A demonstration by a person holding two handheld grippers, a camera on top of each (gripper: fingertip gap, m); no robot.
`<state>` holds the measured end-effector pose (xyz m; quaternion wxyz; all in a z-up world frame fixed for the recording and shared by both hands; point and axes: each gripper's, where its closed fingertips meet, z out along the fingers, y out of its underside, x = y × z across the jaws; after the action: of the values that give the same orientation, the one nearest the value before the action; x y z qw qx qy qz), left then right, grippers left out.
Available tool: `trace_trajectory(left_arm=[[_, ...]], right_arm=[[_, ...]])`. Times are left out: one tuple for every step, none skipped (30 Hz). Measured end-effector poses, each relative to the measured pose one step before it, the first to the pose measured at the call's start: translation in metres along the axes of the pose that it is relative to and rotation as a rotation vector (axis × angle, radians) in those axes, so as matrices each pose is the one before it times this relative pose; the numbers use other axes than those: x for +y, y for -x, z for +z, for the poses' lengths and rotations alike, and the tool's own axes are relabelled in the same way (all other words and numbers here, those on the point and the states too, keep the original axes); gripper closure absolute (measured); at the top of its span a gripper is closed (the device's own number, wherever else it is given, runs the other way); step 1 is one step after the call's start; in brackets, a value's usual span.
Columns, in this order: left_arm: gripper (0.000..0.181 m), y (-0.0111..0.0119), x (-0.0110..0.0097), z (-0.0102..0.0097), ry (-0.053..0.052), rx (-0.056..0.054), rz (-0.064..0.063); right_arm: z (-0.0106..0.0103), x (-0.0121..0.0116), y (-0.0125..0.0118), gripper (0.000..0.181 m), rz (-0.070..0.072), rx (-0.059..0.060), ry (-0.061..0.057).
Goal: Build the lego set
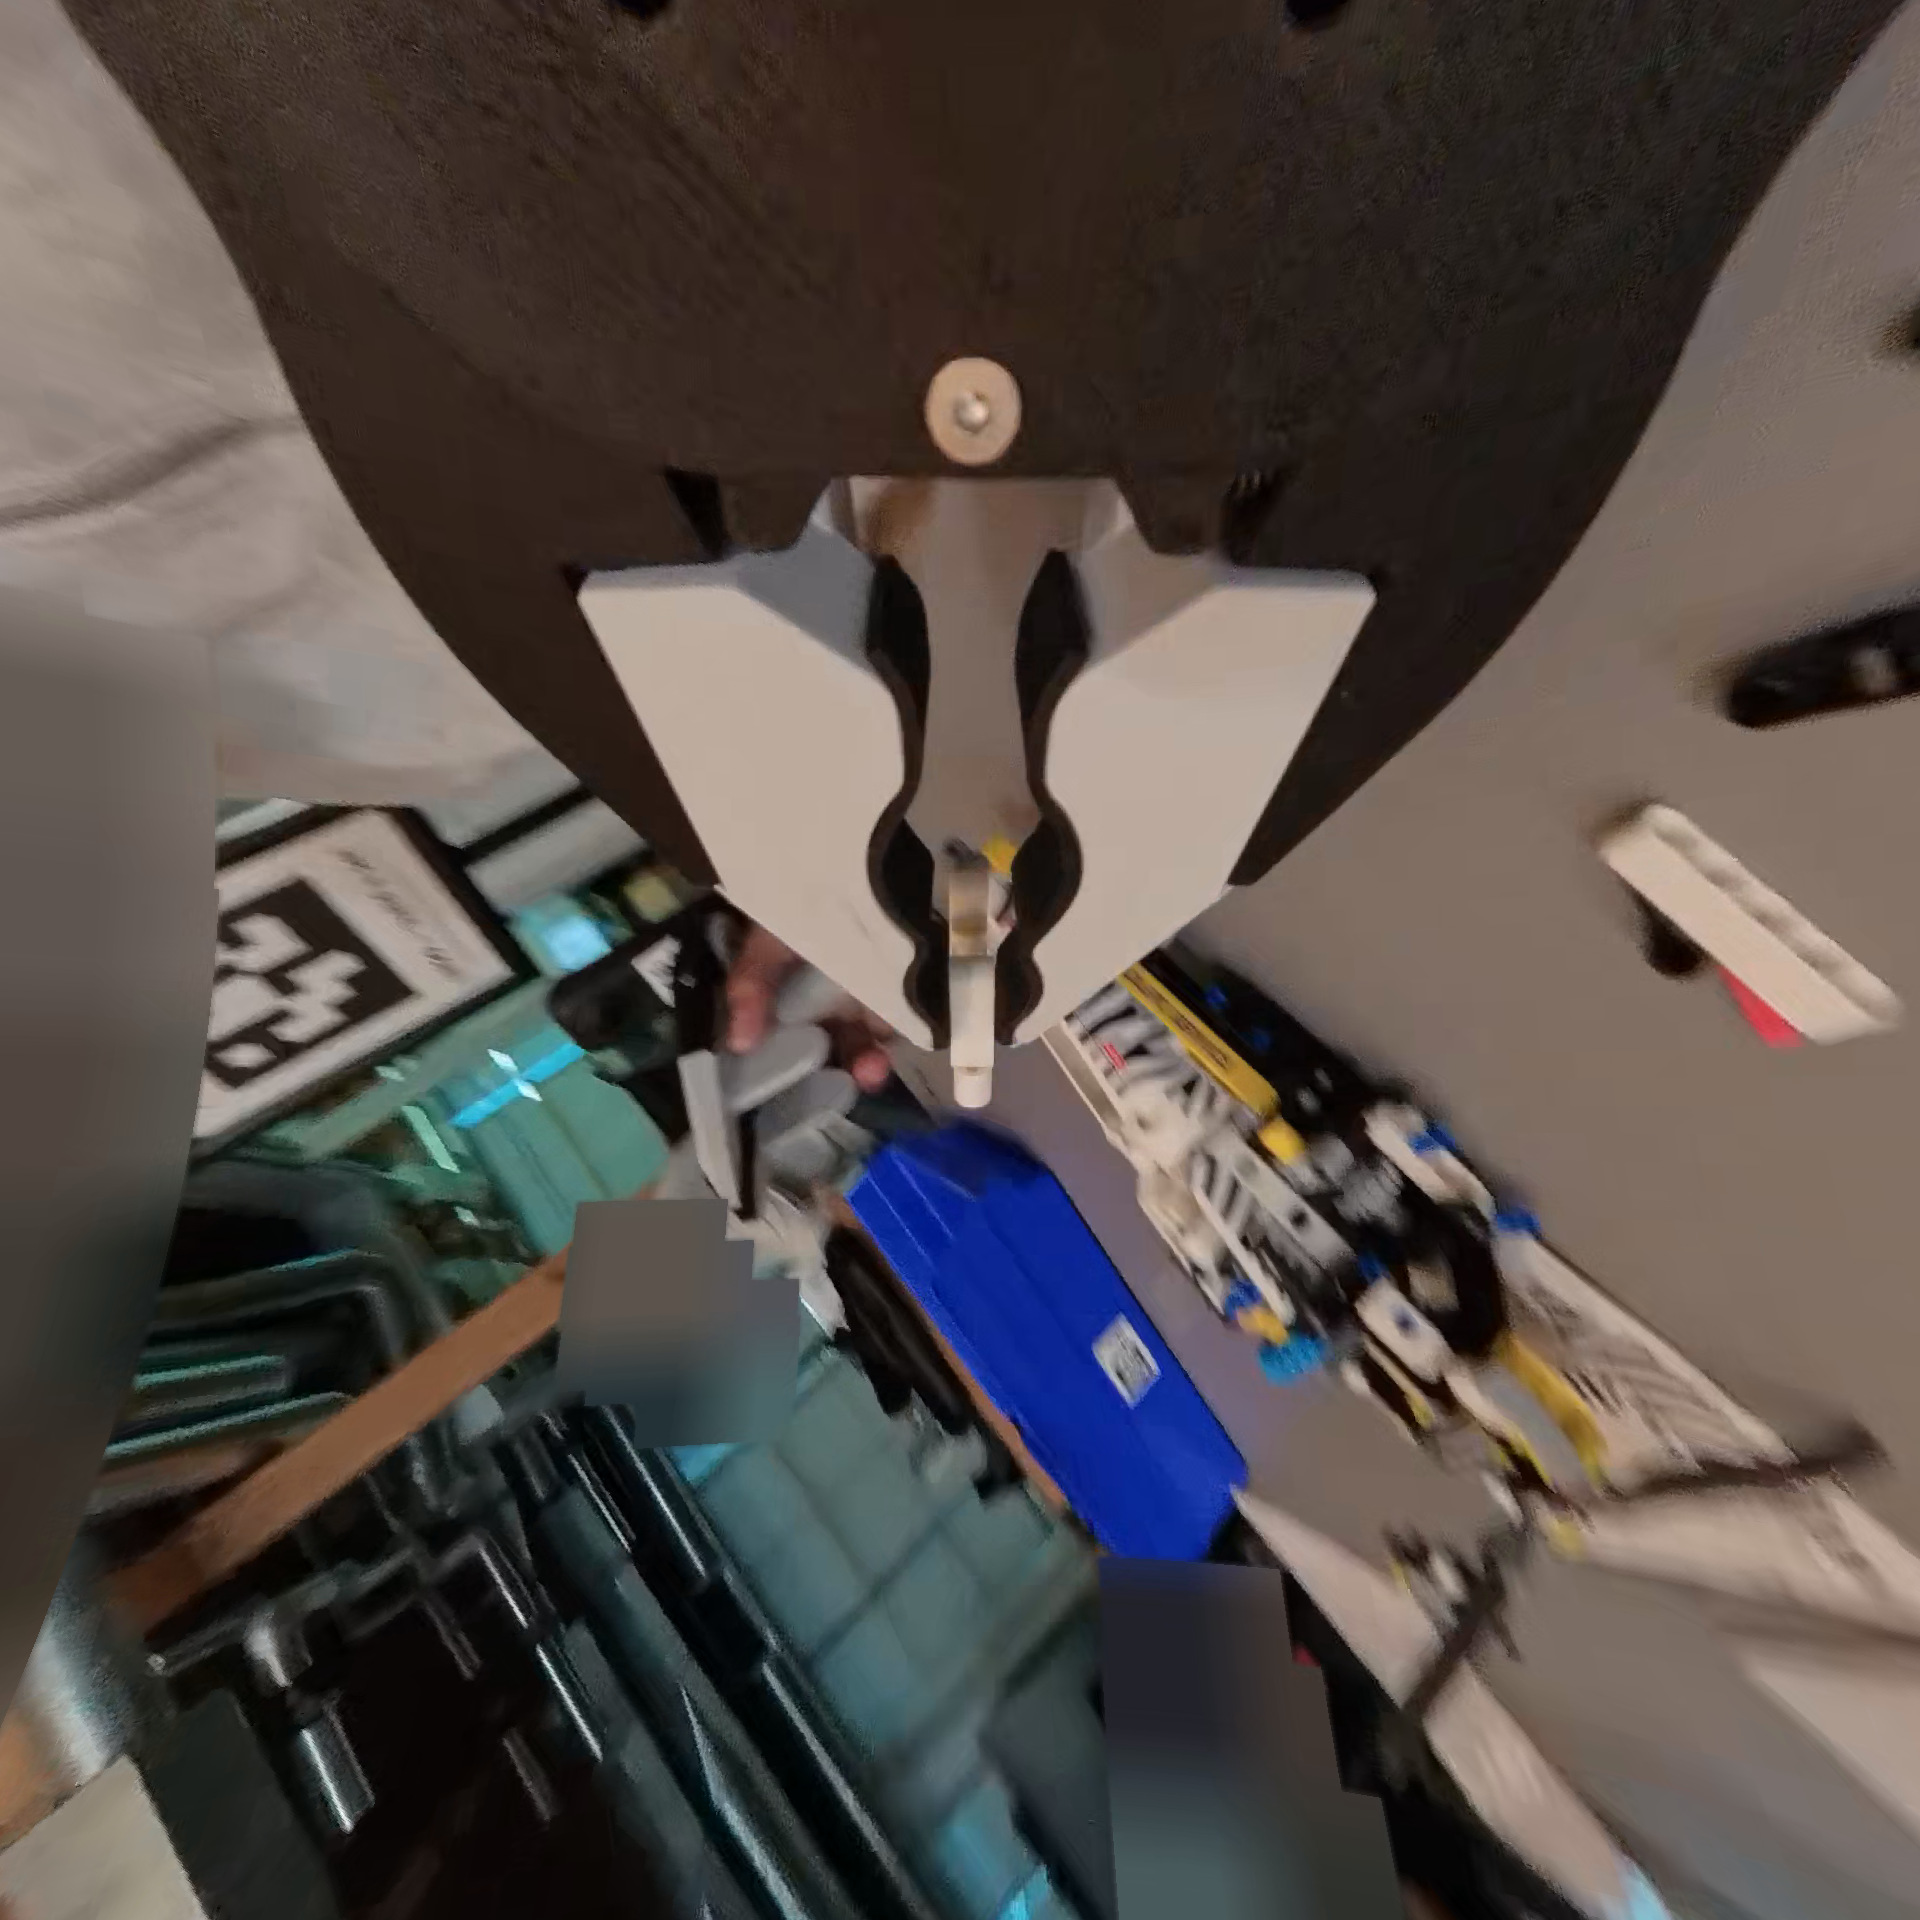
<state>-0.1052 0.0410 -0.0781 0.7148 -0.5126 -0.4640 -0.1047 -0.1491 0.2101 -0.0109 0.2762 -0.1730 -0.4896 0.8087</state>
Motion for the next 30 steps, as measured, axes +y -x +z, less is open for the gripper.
trace_trajectory(left_arm=[[0.175, -0.00374, 0.00725, 0.00103, 0.0627, 0.0406, -0.0629], [0.175, -0.00384, 0.01006, 0.0015, 0.0777, 0.0311, -0.0348], [0.175, -0.00087, 0.01289, 0.00225, 0.0935, 0.0019, -0.0017], [0.175, 0.0038, 0.0138, 0.00291, 0.0964, -0.0398, 0.0256], [0.175, 0.00628, 0.01352, 0.0035, 0.0943, -0.0637, 0.0389], [0.175, 0.00466, 0.01118, 0.00382, 0.0818, -0.0566, 0.0384], [0.175, 0.00225, 0.00619, 0.00338, 0.0524, -0.0383, 0.0284], [0.175, 0.00139, 0.002, 0.00277, 0.0256, -0.0246, 0.0138], [0.175, 0.00098, 0.00098, 0.00271, 0.0204, -0.0127, 0.0075], [0.175, 0.00156, 0.00236, 0.003, 0.0299, -0.0083, 0.0089], [0.174, 0.00172, 0.00363, 0.00307, 0.0375, -0.0024, 0.009], [0.173, -0.00001, 0.00308, 0.00264, 0.0344, 0.0149, 0.001], [0.173, -0.00166, 0.00061, 0.00137, 0.0183, 0.024, -0.0046], [0.173, 0.00119, -0.00008, 0.00031, 0.0128, 0.0006, 0.0008], [0.172, 0.00368, 0.00028, -0.00057, 0.0111, -0.0257, 0.0066], [0.171, 0.00349, 0.00142, -0.00116, 0.0151, -0.0318, 0.013], [0.17, 0.00259, 0.00284, -0.0014, 0.0212, -0.0286, 0.0144], [0.163, 0.0035, 0.00244, -0.00184, 0.0176, -0.0353, 0.0151], [0.158, 0.00304, 0.00063, -0.00223, 0.0039, -0.0331, 0.0173], [0.152, 0.00173, -0.00165, -0.00307, -0.011, -0.0225, 0.0156], [0.148, 0.00147, -0.00378, -0.00391, -0.0257, -0.0188, 0.0151], [0.148, 0.00094, -0.00479, -0.00458, -0.0343, -0.0123, 0.0154], [0.148, 0.00167, -0.00544, -0.00504, -0.0398, -0.0143, 0.0136], [0.149, 0.00361, -0.00682, -0.0057, -0.0511, -0.026, 0.0161], [0.151, 0.00548, -0.00741, -0.00648, -0.0595, -0.0349, 0.0175], [0.154, 0.00706, -0.00773, -0.00695, -0.0662, -0.0393, 0.0113], [0.155, 0.00712, -0.00877, -0.00752, -0.0776, -0.0334, 0.0105], [0.157, 0.00658, -0.00966, -0.00815, -0.0918, -0.0257, 0.0062], [0.16, 0.00621, -0.01063, -0.00898, -0.105, -0.0231, 0.0069], [0.16, 0.00556, -0.0123, -0.01037, -0.1285, -0.0226, 0.0168]], right_arm=[[0.00014, 0.00032, 0.00013, 0.174, -0.0029, 0.0009, 0.002], [0.00004, 0.00012, -0.00001, 0.174, -0.0016, 0.0007, 0.0006], [-0.00012, -0.00022, -0.00023, 0.174, -0.0004, 0.0021, -0.0015], [-0.00041, -0.00034, -0.00044, 0.174, 0.0009, 0.0025, -0.0026], [-0.00025, -0.00039, -0.00047, 0.174, 0.0018, 0.002, -0.0027], [-0.00027, -0.00016, -0.00035, 0.174, 0.0018, 0.0016, -0.002], [-0.00022, -0.00024, -0.00016, 0.174, 0.0007, 0.0007, -0.0013], [-0.00017, -0.00008, 0.00007, 0.174, -0.0013, 0.0005, -0.0012], [-0.00016, -0.00021, 0.00011, 0.174, -0.0028, 0.001, -0.0014], [-0.0002, -0.00011, 0.00015, 0.174, -0.0033, 0.0015, -0.0014], [-0.00014, -0.00025, 0.0001, 0.174, -0.0029, 0.0011, -0.0017], [-0.00026, -0.00022, 0.00003, 0.174, -0.0014, 0.0008, -0.0017], [-0.00015, -0.00006, -0.00016, 0.174, 0.0007, 0.0005, -0.0012], [-0.00014, -0.0001, -0.00016, 0.174, 0.0016, 0.0, -0.0008], [-0.00004, -0.00013, -0.00014, 0.174, 0.0009, 0.0, -0.0006], [-0.00021, -0.00004, 0.00003, 0.174, -0.0004, 0.0002, -0.0009], [-0.00026, -0.00026, -0.00006, 0.174, -0.001, 0.0007, -0.002], [-0.00027, -0.00041, -0.00013, 0.174, -0.0004, 0.0011, -0.0028], [-0.00033, -0.00034, -0.00026, 0.174, 0.0009, 0.0016, -0.0028], [-0.00026, -0.00036, -0.00035, 0.174, 0.002, 0.0012, -0.0025], [-0.0002, -0.00021, -0.0004, 0.174, 0.0024, 0.0006, -0.0018], [-0.00021, -0.00016, -0.00027, 0.174, 0.002, 0.0005, -0.0015], [-0.00014, -0.00011, -0.00026, 0.174, 0.0012, 0.0005, -0.0008], [0.00005, 0.00003, -0.00011, 0.174, -0.0002, 0.0002, 0.0], [0.00003, -0.00003, -0.00003, 0.174, -0.0012, 0.0006, -0.0003], [0.00002, 0.00002, 0.00005, 0.174, -0.0014, 0.001, 0.0], [0.00001, 0.00018, 0.00013, 0.174, -0.0011, 0.0, 0.0009], [0.00005, 0.00008, 0.00004, 0.174, -0.0008, -0.0002, 0.0009], [0.00008, 0.00018, 0.0001, 0.174, -0.0006, -0.0001, 0.0008], [-0.00007, 0.00001, 0.00007, 0.174, -0.0006, -0.0002, 0.0003]])
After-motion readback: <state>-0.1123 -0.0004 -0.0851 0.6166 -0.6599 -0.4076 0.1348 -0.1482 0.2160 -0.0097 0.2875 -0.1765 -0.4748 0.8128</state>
